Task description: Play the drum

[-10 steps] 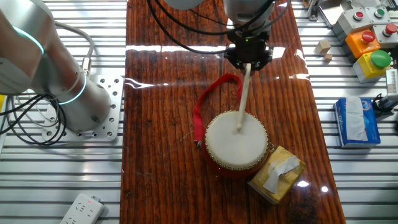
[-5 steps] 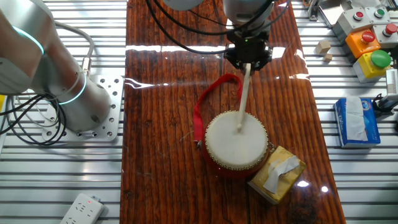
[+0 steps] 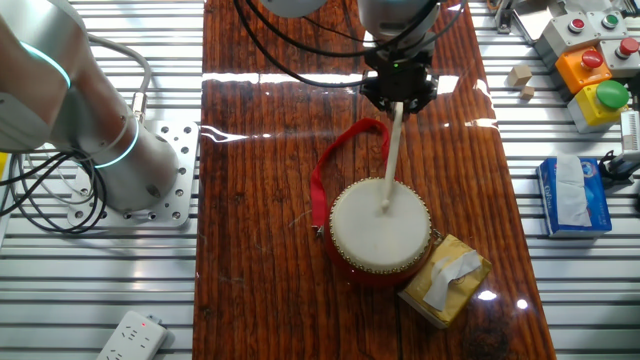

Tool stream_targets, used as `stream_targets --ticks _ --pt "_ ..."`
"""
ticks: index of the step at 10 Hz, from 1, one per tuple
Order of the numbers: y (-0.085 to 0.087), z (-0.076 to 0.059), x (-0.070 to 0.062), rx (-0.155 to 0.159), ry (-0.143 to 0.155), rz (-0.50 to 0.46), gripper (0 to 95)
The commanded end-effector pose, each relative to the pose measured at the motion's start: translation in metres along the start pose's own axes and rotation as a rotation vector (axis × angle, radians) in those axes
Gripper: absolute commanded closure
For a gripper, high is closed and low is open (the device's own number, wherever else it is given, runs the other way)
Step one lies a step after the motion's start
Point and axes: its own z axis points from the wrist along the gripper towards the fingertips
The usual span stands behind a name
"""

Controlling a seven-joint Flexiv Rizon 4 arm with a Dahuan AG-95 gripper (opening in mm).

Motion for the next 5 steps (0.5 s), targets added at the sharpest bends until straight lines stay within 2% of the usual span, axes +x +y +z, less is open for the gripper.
stream_targets --ticks 1,5 --pt "0.0002 -0.0003 0.0006 0.000 0.000 -0.002 95.0" --pt "0.0002 -0.0004 0.0007 0.000 -0.001 -0.005 95.0"
